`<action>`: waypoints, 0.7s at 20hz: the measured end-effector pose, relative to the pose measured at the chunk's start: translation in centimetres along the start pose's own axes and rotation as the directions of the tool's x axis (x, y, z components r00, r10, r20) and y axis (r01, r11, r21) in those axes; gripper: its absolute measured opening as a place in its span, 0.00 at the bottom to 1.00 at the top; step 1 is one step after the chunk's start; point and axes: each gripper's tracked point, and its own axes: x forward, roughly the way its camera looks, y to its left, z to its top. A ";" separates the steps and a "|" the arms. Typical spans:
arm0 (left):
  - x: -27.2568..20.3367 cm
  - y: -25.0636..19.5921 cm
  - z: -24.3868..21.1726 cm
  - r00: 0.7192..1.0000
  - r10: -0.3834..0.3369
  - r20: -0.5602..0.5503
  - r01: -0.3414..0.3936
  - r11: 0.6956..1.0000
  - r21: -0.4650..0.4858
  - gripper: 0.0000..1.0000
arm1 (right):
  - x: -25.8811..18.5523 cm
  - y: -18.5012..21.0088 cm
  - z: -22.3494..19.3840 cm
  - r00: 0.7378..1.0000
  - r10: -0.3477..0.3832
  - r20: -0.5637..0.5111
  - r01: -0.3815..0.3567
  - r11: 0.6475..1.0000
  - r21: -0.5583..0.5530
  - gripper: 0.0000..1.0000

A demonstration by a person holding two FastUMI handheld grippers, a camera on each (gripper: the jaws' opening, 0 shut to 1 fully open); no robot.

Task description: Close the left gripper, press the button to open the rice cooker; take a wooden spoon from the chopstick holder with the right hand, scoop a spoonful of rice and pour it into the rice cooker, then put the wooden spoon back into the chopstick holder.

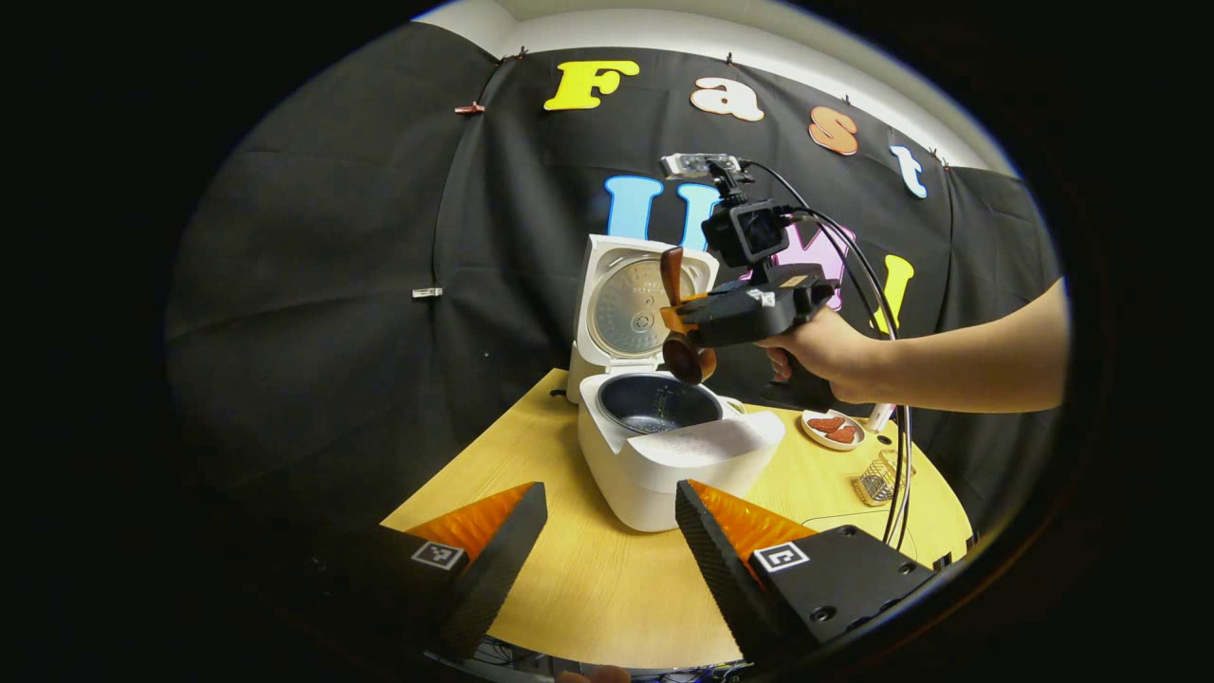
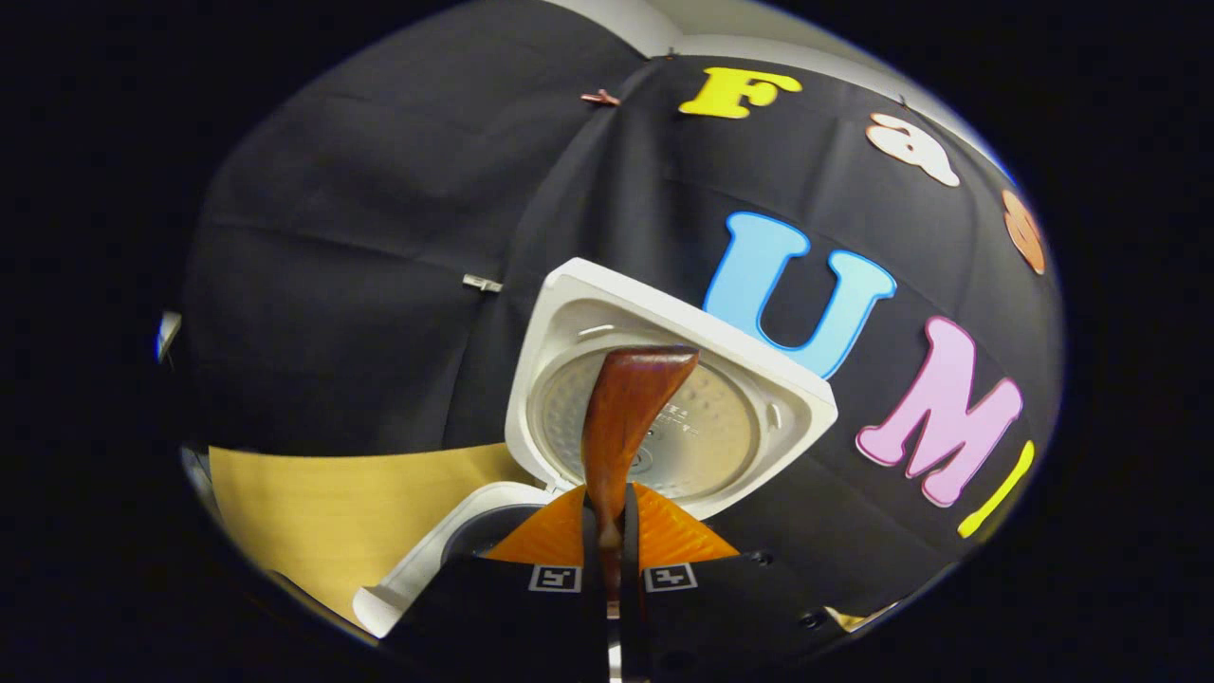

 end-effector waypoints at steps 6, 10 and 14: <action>-0.1 -0.3 -0.3 1.000 -0.005 -0.002 0.005 1.000 0.000 0.95 | -0.9 3.6 -0.5 0.997 0.083 0.005 -0.080 0.976 -0.205 0.09; -0.3 -0.4 -0.3 1.000 -0.003 -0.003 0.003 1.000 0.000 0.95 | -0.3 1.4 -0.5 0.999 0.040 -0.012 -0.039 0.997 0.062 0.10; -0.5 -0.7 0.0 1.000 0.000 0.007 0.000 1.000 0.007 0.95 | -0.1 -1.1 -0.9 0.999 -0.001 -0.046 0.018 0.927 0.374 0.09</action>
